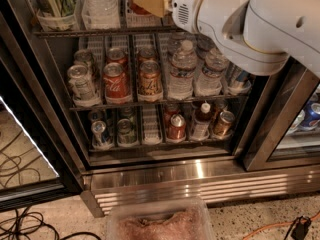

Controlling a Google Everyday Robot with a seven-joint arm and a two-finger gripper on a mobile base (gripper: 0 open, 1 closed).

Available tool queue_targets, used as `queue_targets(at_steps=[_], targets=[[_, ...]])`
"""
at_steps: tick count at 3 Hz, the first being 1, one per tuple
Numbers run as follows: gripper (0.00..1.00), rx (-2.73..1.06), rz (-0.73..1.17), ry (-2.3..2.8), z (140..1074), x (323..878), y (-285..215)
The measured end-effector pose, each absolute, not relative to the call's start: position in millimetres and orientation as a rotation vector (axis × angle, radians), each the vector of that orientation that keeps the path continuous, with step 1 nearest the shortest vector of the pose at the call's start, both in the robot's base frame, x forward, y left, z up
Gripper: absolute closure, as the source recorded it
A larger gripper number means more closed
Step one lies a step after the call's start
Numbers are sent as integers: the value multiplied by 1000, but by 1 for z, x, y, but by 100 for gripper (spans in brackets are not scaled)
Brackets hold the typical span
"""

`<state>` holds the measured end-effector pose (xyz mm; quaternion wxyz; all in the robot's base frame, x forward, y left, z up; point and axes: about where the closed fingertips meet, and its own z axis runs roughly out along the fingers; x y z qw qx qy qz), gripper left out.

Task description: Pick coke can from top shelf of fridge

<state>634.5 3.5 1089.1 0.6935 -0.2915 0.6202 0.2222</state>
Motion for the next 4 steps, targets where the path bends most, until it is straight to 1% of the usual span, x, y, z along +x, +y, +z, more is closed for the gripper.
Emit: queue_targets(at_steps=[3, 4], targets=[[100, -686, 489, 1405, 1089, 615, 1], [100, -707, 464, 1355, 1109, 596, -3]])
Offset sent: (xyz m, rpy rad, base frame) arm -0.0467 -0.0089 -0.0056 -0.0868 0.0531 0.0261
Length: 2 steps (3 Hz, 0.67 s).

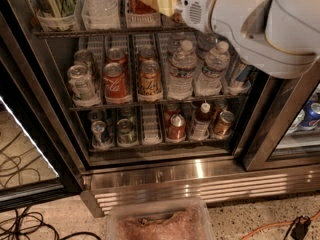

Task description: Pick coke can from top shelf of fridge

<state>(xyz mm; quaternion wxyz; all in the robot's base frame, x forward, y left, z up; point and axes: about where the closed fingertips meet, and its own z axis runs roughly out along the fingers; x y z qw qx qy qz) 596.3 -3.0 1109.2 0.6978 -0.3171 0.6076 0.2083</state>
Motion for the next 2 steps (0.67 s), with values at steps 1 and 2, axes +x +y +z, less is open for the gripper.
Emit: queue_targets(at_steps=[1, 2], targets=[[100, -730, 446, 1352, 1113, 576, -8], [100, -772, 461, 1386, 1100, 562, -7]])
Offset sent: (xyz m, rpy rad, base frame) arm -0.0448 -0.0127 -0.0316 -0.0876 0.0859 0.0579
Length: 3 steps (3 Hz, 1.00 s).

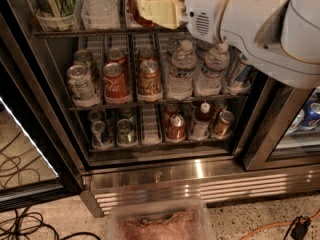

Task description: Pick coke can from top shelf of fridge

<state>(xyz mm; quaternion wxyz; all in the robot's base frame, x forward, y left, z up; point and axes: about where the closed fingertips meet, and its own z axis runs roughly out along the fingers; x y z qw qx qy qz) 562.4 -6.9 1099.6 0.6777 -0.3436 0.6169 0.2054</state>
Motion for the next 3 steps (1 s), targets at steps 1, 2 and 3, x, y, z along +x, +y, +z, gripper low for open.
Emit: queue_targets(at_steps=[1, 2, 3], targets=[[100, -809, 499, 1459, 1071, 553, -8], [100, -827, 521, 1520, 1051, 550, -14], [100, -833, 530, 1558, 1040, 550, -19]])
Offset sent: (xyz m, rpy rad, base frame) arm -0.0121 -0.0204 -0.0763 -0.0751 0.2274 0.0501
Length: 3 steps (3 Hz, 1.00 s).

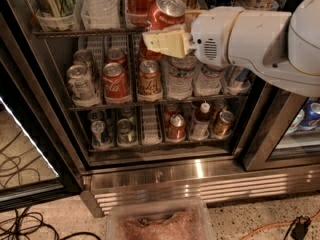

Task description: Pick coke can from top shelf of fridge

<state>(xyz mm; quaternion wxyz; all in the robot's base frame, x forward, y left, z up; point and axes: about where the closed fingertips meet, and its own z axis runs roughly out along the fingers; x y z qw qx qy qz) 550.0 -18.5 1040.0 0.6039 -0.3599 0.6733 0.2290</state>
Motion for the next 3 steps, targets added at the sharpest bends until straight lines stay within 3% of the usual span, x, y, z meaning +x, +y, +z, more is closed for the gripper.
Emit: queue_targets(at_steps=[3], targets=[[100, -831, 536, 1593, 1032, 548, -26]])
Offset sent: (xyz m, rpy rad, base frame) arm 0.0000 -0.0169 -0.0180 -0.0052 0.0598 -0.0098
